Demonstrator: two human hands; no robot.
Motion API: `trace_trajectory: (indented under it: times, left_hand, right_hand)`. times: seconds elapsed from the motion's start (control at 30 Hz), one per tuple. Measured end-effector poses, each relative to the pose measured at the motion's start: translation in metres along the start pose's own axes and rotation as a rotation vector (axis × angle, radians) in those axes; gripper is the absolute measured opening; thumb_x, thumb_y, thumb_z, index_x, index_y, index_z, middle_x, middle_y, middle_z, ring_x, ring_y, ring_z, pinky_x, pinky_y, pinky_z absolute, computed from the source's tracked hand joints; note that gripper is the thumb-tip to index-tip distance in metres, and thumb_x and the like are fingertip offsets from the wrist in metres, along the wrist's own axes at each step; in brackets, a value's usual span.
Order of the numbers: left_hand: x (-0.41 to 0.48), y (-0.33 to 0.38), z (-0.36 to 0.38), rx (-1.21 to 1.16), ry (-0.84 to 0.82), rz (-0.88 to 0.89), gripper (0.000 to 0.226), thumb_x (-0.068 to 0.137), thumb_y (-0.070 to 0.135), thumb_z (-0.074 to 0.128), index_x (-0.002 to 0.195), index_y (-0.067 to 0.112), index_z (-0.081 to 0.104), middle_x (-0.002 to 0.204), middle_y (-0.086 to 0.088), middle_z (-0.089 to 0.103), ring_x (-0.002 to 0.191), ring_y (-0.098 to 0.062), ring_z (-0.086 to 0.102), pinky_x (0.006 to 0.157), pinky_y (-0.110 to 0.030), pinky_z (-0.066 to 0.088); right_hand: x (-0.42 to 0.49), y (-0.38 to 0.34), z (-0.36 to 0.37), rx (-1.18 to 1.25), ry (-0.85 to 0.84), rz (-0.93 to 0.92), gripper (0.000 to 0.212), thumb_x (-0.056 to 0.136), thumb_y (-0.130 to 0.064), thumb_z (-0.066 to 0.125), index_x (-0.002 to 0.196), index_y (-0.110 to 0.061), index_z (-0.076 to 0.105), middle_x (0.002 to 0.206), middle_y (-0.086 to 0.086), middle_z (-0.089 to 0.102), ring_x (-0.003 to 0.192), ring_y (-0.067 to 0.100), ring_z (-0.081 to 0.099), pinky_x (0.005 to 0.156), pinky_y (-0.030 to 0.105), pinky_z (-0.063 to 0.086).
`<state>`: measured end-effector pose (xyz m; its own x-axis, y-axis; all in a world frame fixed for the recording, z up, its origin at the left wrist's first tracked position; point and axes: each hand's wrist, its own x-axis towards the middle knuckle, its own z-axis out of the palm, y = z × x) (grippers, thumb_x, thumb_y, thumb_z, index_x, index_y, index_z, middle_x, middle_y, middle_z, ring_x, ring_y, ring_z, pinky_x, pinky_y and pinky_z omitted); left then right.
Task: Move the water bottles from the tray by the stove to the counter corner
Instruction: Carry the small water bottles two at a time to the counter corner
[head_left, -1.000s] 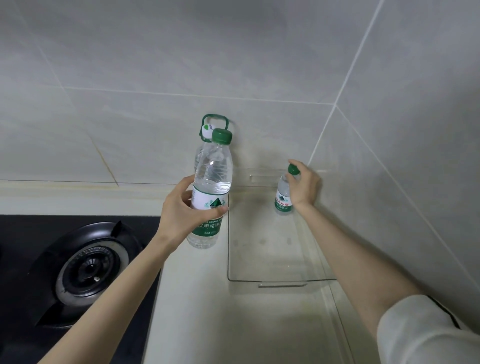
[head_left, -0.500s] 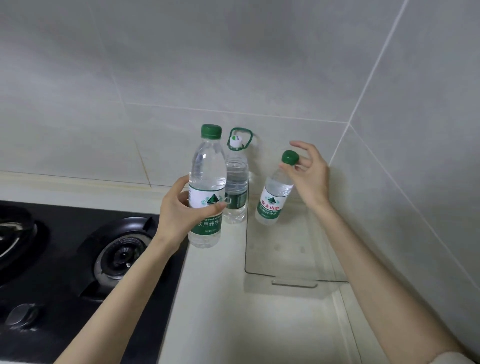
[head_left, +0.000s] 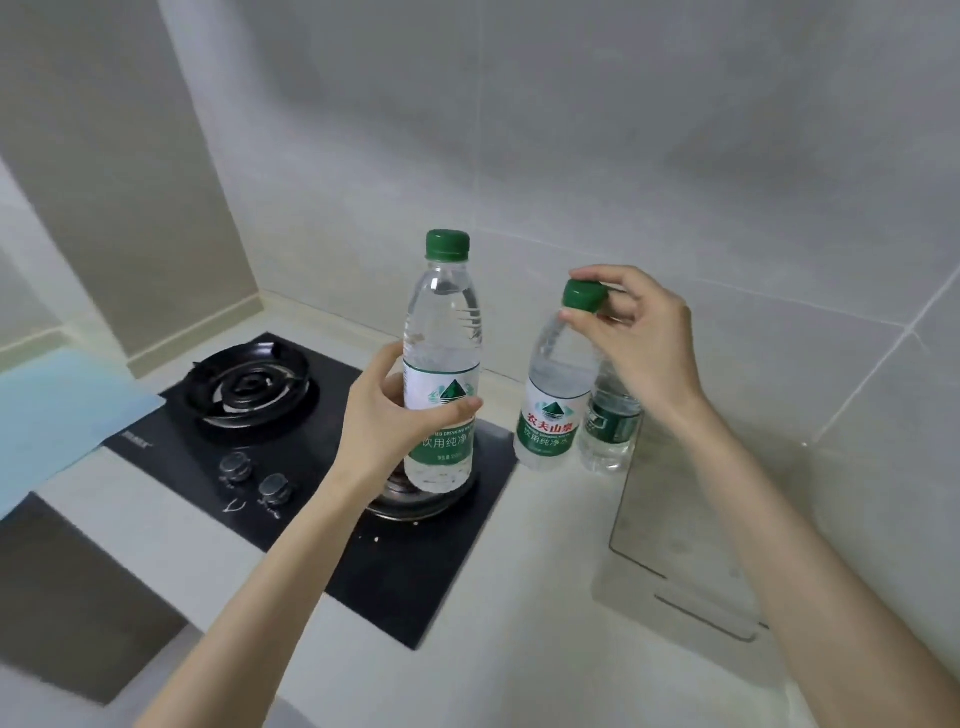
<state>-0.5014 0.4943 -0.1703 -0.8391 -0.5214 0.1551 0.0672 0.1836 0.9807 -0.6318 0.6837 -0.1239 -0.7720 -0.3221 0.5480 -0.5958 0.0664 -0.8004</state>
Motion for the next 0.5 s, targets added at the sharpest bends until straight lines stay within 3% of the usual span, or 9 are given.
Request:
trace_trajectory:
  times: [0.27, 0.5]
  left_hand:
    - [-0.059, 0.002, -0.085, 0.042, 0.214, -0.011, 0.068, 0.059, 0.014, 0.090, 0.118, 0.027, 0.057, 0.085, 0.007, 0.076, 0.080, -0.006, 0.072, 0.066, -0.020, 0.055]
    - [-0.112, 0.001, -0.174, 0.057, 0.408, -0.015, 0.062, 0.062, 0.008, 0.088, 0.110, 0.030, 0.057, 0.076, 0.019, 0.073, 0.072, 0.000, 0.071, 0.057, -0.009, 0.050]
  right_hand:
    - [-0.021, -0.048, 0.089, 0.096, -0.259, -0.079, 0.034, 0.075, -0.010, 0.081, 0.104, -0.023, 0.070, 0.096, -0.007, 0.074, 0.083, 0.005, 0.071, 0.085, 0.029, 0.058]
    - [-0.047, -0.099, 0.190, 0.218, -0.447, -0.143, 0.033, 0.074, -0.011, 0.082, 0.101, -0.025, 0.070, 0.093, -0.007, 0.074, 0.083, 0.006, 0.072, 0.083, 0.024, 0.057]
